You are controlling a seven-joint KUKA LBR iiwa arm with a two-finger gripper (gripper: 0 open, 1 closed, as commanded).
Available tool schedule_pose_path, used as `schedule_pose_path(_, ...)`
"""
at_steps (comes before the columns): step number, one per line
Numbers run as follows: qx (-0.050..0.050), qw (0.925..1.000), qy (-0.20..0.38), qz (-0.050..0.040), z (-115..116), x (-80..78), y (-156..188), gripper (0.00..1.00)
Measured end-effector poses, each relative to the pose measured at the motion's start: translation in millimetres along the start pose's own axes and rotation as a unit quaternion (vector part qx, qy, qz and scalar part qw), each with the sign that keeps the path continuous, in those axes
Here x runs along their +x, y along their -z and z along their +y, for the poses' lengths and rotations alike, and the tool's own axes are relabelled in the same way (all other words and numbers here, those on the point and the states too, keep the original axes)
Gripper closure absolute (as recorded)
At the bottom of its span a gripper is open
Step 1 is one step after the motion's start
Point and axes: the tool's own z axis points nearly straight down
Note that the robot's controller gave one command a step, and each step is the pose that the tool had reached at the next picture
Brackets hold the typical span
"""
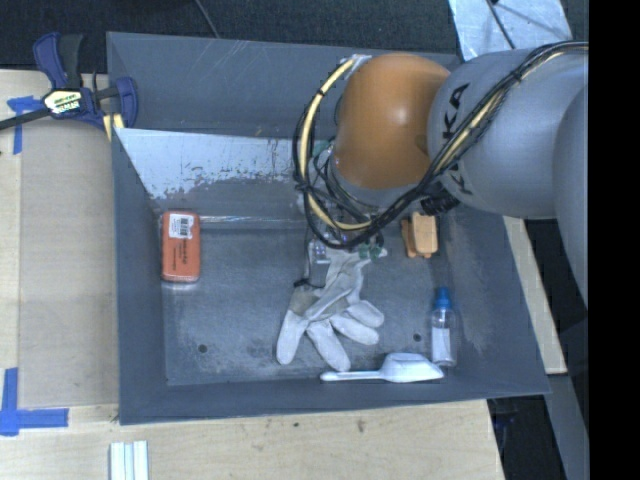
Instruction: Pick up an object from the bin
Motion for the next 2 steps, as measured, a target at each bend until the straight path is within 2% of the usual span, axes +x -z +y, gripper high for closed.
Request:
schedule_pose_path(1,0.000,1.0000,0.000,0.0000,0,0.0,0,0.00)
schedule_pose_path(2,0.000,0.9989,0.046,-0.0023,-28,16.5,-36,0.00)
